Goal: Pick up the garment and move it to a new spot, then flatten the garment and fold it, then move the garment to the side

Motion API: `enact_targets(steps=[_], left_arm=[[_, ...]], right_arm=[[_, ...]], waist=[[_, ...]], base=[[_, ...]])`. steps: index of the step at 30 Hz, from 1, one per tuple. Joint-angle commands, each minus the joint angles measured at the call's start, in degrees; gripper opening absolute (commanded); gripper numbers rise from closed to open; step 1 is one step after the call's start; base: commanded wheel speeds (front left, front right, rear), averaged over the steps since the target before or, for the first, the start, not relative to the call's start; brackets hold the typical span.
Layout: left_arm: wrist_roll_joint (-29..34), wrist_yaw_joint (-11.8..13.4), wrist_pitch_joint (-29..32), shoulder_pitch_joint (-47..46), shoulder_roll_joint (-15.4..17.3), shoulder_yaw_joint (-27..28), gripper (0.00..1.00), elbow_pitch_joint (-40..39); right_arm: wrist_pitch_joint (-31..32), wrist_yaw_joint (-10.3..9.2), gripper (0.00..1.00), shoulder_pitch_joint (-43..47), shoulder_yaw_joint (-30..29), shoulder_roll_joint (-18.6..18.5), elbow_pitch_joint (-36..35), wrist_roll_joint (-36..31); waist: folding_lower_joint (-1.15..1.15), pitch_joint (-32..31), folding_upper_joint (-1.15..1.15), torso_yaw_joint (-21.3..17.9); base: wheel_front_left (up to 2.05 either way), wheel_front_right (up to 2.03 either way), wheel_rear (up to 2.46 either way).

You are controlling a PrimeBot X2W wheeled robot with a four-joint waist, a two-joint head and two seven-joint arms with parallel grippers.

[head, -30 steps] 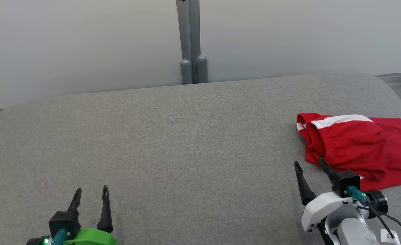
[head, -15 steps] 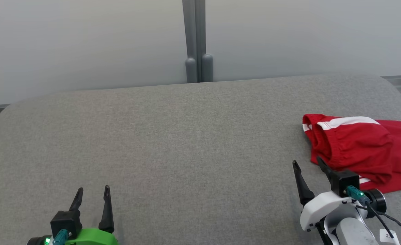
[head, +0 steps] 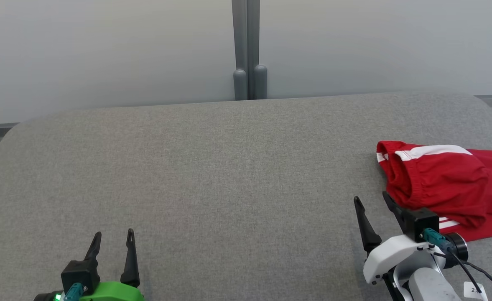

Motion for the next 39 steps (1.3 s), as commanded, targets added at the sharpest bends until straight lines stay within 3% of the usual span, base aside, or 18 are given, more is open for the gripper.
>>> enact_targets(steps=[1,4,5,9,39], left_arm=[[-0.2,-0.2,0.0,0.9,0.3,0.1,1.00,-0.1],[-1.2,-0.7,0.0,0.8,0.3,-0.1,1.00,-0.7],[-1.2,-0.6,0.0,0.1,0.0,0.0,0.00,-0.4],[-2.1,-0.6,0.5,0.5,-0.3,0.3,0.00,1.5],[-32.1,-1.5,7.7,-1.6,-0.1,1.8,0.00,-2.7]], right_arm=[[-0.2,-0.08,1.00,0.7,0.2,-0.2,-0.1,0.4],[-0.2,-0.08,1.00,0.7,0.3,-0.1,0.1,0.3],[0.0,0.01,0.00,0.1,0.1,0.0,0.2,0.0],[0.6,0.01,0.00,1.1,-0.3,0.3,1.9,1.0],[8.2,-0.01,0.00,2.3,-3.7,0.1,-4.5,32.0]], waist=[[0.00,0.1,0.00,0.0],[0.00,0.1,0.00,0.1],[0.00,0.1,0.00,0.1],[0.00,0.2,0.00,0.1],[0.00,0.8,0.00,-0.1]], base=[[0.00,0.00,0.00],[0.00,0.00,0.00],[0.00,0.00,0.00],[0.00,0.00,0.00],[0.00,0.00,0.00]])
